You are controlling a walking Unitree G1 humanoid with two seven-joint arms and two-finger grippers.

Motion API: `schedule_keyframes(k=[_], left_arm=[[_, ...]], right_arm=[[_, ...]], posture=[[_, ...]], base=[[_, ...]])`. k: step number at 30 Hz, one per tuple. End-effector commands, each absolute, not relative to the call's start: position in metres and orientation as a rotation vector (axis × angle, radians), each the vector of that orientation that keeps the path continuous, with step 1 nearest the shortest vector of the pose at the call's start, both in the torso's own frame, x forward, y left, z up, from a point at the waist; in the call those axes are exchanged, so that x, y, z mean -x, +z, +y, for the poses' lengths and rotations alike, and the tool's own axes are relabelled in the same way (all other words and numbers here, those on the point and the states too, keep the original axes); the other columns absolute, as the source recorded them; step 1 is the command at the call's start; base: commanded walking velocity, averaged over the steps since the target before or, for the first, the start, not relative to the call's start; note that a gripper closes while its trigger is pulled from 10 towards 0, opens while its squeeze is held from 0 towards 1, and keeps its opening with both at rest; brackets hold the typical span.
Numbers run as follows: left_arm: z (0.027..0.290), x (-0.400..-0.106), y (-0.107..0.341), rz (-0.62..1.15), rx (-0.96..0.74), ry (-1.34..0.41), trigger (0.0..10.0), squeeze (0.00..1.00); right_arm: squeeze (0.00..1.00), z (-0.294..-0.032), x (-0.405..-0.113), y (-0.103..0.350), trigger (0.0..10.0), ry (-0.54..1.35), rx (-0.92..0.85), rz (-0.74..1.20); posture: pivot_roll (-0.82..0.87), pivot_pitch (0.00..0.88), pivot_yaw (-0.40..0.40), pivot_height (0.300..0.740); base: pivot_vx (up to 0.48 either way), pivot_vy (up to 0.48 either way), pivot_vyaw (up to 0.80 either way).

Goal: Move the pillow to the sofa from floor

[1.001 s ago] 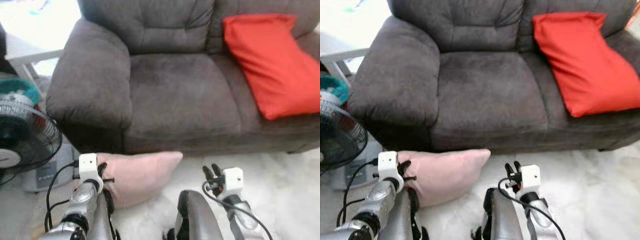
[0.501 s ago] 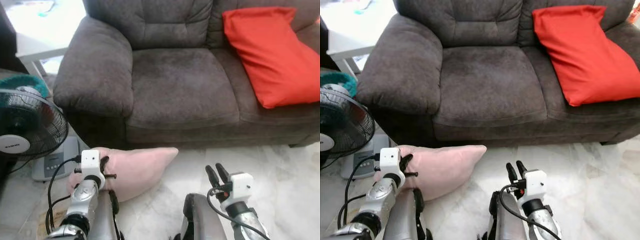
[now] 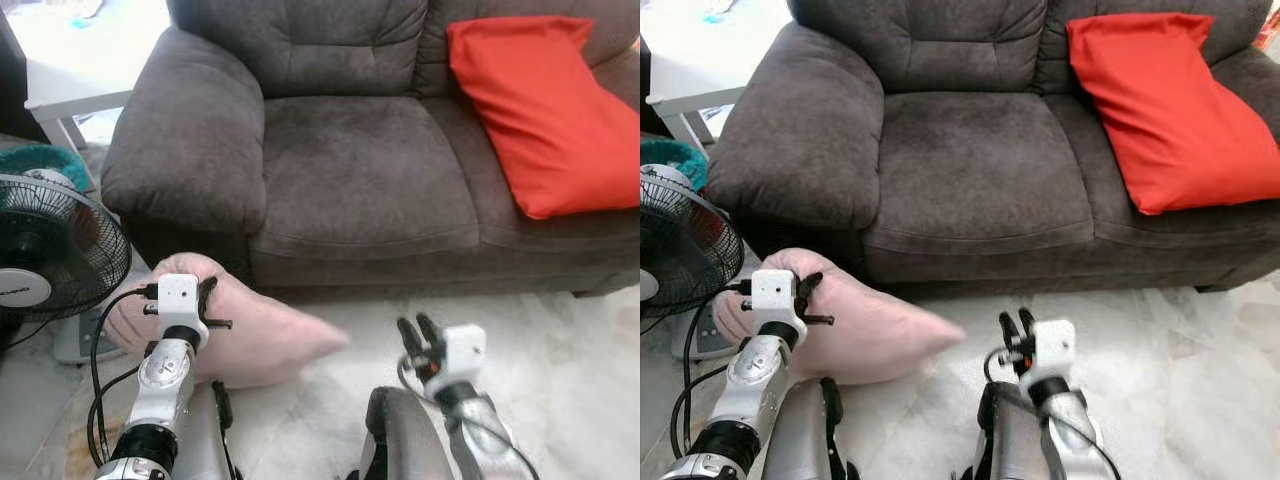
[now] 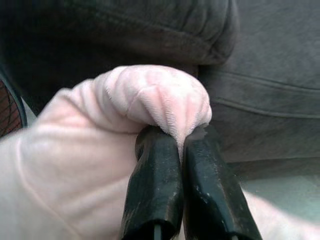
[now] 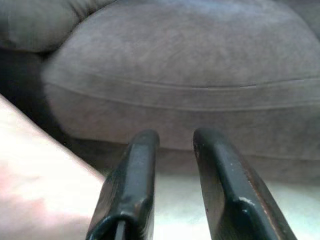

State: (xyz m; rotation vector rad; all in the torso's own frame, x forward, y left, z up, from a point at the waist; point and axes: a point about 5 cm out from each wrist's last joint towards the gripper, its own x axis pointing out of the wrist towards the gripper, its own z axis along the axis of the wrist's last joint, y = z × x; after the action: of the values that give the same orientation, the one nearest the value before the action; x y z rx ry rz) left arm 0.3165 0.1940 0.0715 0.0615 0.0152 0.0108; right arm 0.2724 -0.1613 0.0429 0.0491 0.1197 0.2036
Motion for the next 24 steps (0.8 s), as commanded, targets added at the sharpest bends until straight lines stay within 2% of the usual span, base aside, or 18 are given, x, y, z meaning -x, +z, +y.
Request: schedule_keyframes(k=[1,24], left_arm=[[0.189,-0.321,0.089,-0.069,-0.072,-0.007,10.0,0.00],[0.182,-0.316,0.095,-0.063,-0.070,-0.028,10.0,0.00]], right_arm=[[0.00,-0.167,-0.272,0.035,10.0,0.173,-0.062,0.169],[0.00,-0.185,-0.263,-0.002,10.0,0.145,-0.069,0.281]], posture=[[0.11,0.075,-0.070,0.538],[0.12,0.084,-0.065,0.681]], base=[[0.000,0.000,0.00],[0.000,0.000,0.00]])
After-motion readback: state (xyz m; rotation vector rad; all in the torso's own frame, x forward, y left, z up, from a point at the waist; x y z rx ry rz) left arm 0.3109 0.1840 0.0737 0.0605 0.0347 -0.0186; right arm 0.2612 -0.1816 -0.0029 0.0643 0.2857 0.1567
